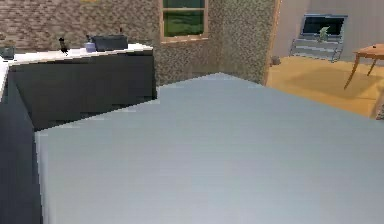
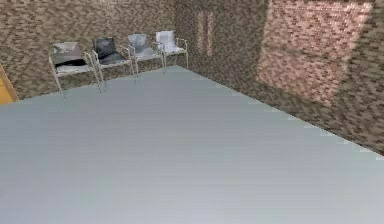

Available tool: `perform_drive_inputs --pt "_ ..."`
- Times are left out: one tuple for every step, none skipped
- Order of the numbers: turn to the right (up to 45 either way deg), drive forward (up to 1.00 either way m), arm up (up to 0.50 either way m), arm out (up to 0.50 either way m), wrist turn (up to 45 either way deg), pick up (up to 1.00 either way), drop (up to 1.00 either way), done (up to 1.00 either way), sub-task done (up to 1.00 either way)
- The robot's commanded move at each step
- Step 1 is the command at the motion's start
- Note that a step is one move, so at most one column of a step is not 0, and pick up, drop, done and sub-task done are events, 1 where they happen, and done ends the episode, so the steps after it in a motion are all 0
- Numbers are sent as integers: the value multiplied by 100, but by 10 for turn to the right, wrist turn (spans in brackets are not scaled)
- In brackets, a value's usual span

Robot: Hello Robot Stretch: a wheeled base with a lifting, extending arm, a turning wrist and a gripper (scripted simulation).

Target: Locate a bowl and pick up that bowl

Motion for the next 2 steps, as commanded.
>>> perform_drive_inputs --pt "-180 0 0 0 0 0 0 0 0" --pt "0 100 0 0 0 0 0 0 0"
